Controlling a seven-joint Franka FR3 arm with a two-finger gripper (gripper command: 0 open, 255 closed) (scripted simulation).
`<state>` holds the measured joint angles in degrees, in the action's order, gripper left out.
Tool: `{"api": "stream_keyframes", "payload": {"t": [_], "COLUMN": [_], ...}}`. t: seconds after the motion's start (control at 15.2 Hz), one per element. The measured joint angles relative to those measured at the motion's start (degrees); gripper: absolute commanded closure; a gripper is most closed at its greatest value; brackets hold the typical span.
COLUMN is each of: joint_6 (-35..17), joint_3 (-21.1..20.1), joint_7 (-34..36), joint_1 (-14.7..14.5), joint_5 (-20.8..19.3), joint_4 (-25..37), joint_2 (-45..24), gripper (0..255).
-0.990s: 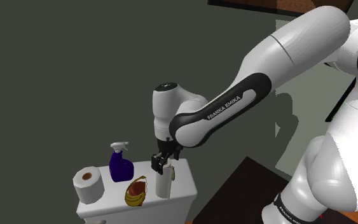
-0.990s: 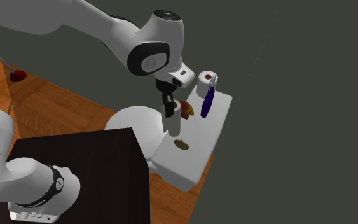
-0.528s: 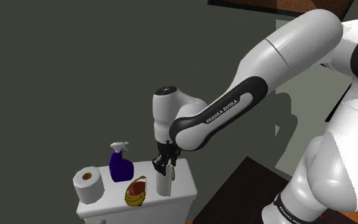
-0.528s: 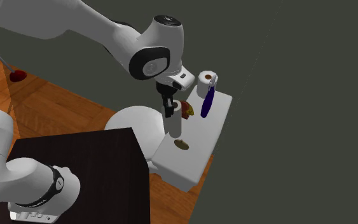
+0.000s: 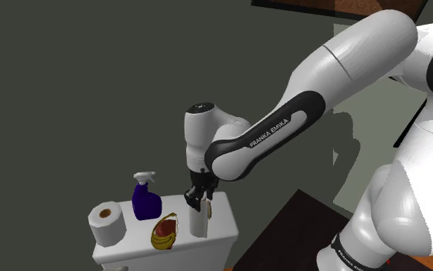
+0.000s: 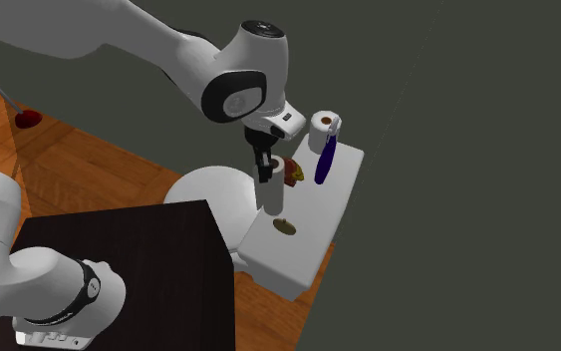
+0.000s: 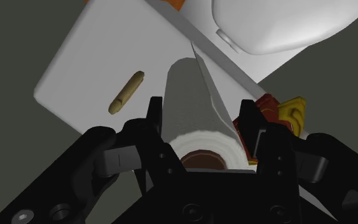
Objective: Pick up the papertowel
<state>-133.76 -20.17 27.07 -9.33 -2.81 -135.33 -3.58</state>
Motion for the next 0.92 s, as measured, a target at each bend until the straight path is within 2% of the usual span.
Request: {"api": "stream_keyframes", "payload": {"t": [0.92], "joint_6": [10.4], "joint_3": [0.0], "joint_7": [-2.6], "joint_1": [0.1], "joint_5": [3.3], "joint_4": [3.7], "joint_2": [7.2], "gripper": [255]}}
